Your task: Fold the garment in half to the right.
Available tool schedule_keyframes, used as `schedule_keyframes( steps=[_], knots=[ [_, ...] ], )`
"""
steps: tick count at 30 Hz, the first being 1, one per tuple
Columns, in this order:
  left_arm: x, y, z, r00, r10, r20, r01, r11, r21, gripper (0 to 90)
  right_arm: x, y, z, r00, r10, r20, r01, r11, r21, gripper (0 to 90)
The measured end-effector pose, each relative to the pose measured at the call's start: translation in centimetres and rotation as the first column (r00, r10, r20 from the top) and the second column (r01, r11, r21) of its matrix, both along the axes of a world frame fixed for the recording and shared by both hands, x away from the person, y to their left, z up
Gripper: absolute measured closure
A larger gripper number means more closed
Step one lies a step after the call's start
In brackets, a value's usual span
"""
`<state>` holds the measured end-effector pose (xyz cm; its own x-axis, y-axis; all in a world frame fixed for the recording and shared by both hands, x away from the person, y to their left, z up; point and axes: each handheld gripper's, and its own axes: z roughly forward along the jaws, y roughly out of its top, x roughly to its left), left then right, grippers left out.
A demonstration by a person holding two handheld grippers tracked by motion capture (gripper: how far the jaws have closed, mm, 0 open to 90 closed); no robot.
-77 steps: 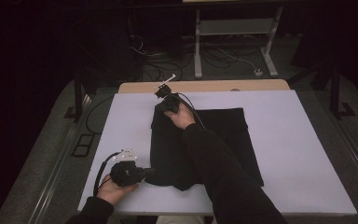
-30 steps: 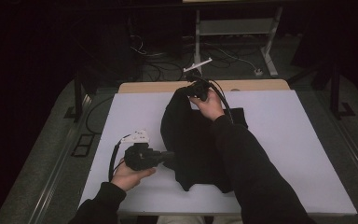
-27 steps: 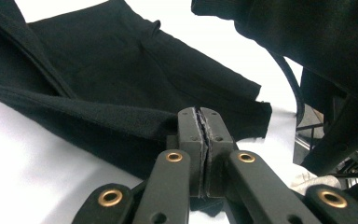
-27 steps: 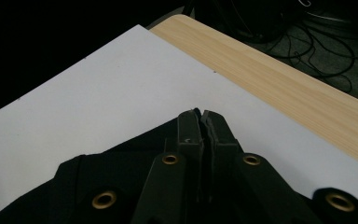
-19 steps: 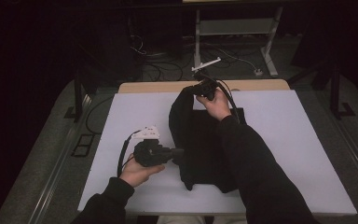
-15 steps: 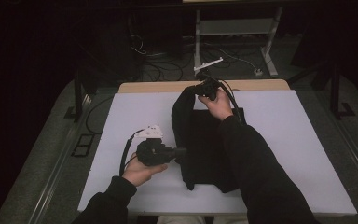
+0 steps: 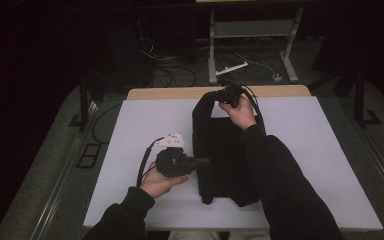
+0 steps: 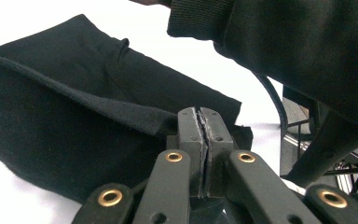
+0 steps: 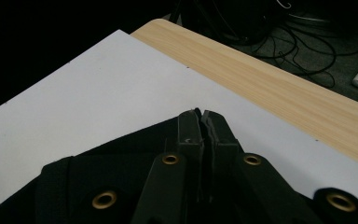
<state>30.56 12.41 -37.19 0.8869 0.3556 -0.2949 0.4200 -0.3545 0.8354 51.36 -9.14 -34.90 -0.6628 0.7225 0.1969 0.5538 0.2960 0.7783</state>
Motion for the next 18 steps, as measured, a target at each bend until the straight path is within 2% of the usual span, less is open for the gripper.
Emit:
schedule_keyframes(
  steps=[18],
  knots=[
    [0.4,-2.6,0.2,0.9993,-0.038,0.002,0.038,0.9992,-0.006,87.5,-0.4,-3.0,0.3,0.9992,-0.04,0.003,0.04,0.9992,0.005,84.9]
  ],
)
